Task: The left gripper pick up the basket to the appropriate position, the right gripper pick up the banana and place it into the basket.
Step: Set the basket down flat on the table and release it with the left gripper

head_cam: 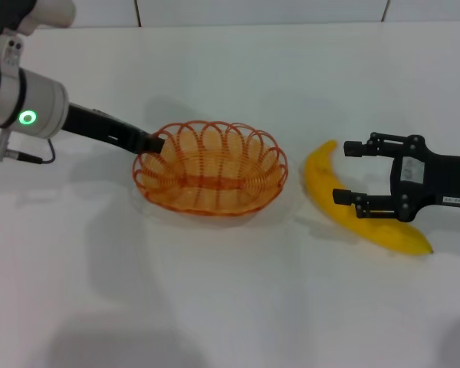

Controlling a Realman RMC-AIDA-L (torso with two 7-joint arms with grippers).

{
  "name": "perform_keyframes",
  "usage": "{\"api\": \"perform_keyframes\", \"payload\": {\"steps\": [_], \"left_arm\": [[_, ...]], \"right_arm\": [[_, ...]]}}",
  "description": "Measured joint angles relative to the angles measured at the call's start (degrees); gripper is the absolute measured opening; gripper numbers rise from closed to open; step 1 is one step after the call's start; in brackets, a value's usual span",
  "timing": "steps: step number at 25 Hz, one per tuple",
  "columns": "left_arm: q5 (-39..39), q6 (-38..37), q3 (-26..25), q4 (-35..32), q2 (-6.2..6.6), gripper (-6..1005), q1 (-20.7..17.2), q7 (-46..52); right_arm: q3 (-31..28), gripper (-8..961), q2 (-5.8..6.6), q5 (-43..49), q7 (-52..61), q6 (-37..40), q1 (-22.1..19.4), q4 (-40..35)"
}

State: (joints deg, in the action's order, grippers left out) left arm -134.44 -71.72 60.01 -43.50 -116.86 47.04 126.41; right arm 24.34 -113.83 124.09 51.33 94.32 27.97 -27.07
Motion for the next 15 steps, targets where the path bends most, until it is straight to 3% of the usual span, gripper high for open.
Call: {"api": "perform_keyframes", "payload": {"steps": [15], "left_arm": [[-2.7, 5.9, 0.4, 10.0, 0.17, 64, 5.6, 1.4]], "right_arm": [[0.0, 787, -0.11, 0.0, -0.1, -0.1, 0.5, 0.0]]}}
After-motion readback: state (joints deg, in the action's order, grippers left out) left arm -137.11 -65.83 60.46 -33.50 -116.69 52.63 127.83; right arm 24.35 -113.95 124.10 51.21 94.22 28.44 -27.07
